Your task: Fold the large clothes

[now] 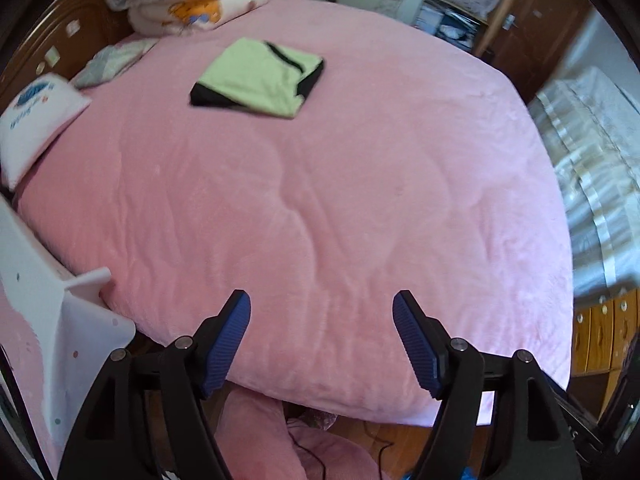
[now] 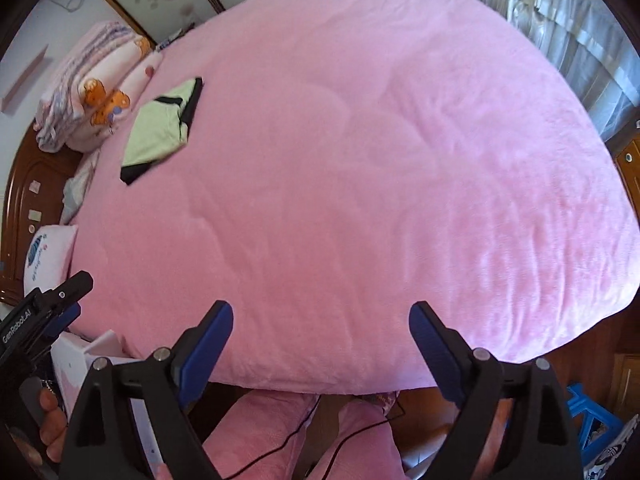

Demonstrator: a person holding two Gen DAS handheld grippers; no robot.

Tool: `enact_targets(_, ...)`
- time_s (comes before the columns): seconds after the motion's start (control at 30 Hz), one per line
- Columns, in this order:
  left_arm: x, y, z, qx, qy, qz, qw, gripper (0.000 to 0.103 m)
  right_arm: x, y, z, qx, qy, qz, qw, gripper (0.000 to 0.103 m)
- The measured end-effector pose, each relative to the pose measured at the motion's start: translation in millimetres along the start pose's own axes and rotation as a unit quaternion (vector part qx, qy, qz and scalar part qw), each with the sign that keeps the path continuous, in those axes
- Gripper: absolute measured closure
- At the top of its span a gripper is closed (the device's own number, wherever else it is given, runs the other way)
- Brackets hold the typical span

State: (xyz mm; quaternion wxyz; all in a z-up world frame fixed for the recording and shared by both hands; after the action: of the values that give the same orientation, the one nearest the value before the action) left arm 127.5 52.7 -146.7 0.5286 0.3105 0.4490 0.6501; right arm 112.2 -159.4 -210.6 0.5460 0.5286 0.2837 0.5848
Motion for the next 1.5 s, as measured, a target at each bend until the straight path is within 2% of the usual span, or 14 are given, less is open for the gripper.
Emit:
enact_targets(0.13,-36.0,50.2,5.4,-0.042,-0.063,-0.003,0.9971,0.031,-2.5,44.2,7.1,-0.024,0.014,-0.037,0.999,0.011)
enact_targets(0.3,-59.6,96.9,-3.8,-0.079,-0.087,0.008,0.9931,0.027,-3.7,87.9,4.2,-0.034,0.031,-0.047,0.998,0.011)
enact_targets(0.4,-71.2,119.3,-4.7,-0.107,-0.102,0.024,0.9888,0.024,1.1,109.6,4.9,-0.056,0.052,-0.058,0.995,0.011)
enact_targets(0.5,-78.0,129.0,-4.4,-0.118,-0.101,0.020,0.9877,0.019,8.5,129.3,0.0,-0.053,0.063,-0.040,0.996,0.011)
enact_targets(0.6,-79.2,126.2,-10.3,-0.115,-0.097,0.018,0.9885,0.013,16.7,142.5,0.6,-0.082,0.083,-0.050,0.992,0.011)
enact_targets(0.7,-80.6,114.8,-18.7,-0.088,-0.094,0.017,0.9916,0.013,26.5,143.3,3.1,-0.115,0.099,-0.041,0.988,0.010)
enact_targets(0.87,-71.4,94.4,-27.8,-0.059,-0.086,0.020,0.9943,0.012,38.0,121.8,-5.2,-0.076,0.132,-0.038,0.988,0.010)
enact_targets(0.97,-66.7,92.5,-28.1,-0.060,-0.085,0.024,0.9943,0.001,39.7,120.5,-6.4,-0.072,0.137,-0.040,0.987,0.008)
enact_targets(1.03,-64.2,96.4,-27.4,-0.068,-0.086,0.023,0.9937,0.001,41.8,118.7,-8.8,-0.069,0.140,-0.039,0.987,0.000)
enact_targets(1.27,-66.0,92.7,-34.9,-0.056,-0.095,0.032,0.9934,0.001,41.7,118.4,-12.0,-0.068,0.141,-0.045,0.987,0.000)
enact_targets(1.5,-67.1,95.3,-36.4,-0.062,-0.110,0.036,0.9913,0.001,44.2,119.9,-15.2,-0.065,0.142,-0.044,0.987,0.000)
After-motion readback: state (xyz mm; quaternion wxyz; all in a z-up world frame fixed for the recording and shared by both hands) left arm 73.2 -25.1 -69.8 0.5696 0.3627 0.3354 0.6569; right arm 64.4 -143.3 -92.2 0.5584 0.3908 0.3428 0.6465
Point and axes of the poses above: each gripper's, at about its wrist camera, not at the fingertips, and y roughly against the way its jaws point, x to its left, z to its top, the point moved 8 cm from there along -y, roughly the way its jaws point, and after that the axes turned 5 degrees about z, right-handed, at the moved point
